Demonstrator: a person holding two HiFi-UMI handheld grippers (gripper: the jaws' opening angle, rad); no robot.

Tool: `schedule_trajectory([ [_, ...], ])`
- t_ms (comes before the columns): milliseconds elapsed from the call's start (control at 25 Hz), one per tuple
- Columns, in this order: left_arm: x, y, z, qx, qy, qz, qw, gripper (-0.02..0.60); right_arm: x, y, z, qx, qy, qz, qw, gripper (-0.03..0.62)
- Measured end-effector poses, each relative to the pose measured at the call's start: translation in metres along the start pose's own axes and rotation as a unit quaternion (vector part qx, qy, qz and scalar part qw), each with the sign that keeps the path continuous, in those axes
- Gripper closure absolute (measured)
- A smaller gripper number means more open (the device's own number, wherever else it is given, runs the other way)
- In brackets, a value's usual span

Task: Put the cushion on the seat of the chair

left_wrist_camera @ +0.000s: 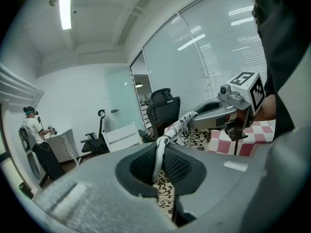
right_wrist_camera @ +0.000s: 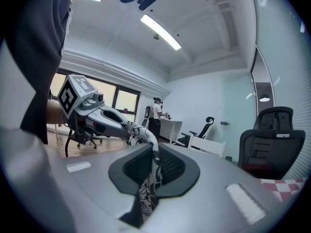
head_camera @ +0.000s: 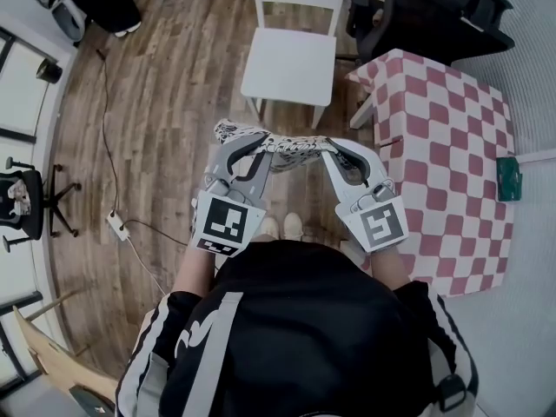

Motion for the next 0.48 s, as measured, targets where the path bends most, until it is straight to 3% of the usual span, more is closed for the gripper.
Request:
schedule_trajectory([
  [480, 0.012, 0.001, -0.006, 0.001, -0.006, 0.01, 0.9999, 0.566, 0.0, 0.004, -0.014, 0.005, -0.004, -0.007, 1.0, 0.579],
])
Point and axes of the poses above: the fingertips, and each gripper's own axes: x forward along the fingers, z to its left, y out of its underside, the point moved 2 cm from there along -x, backward along the fingers, and after that the axes turned 3 degrees about -z, right-handed, at the moved point
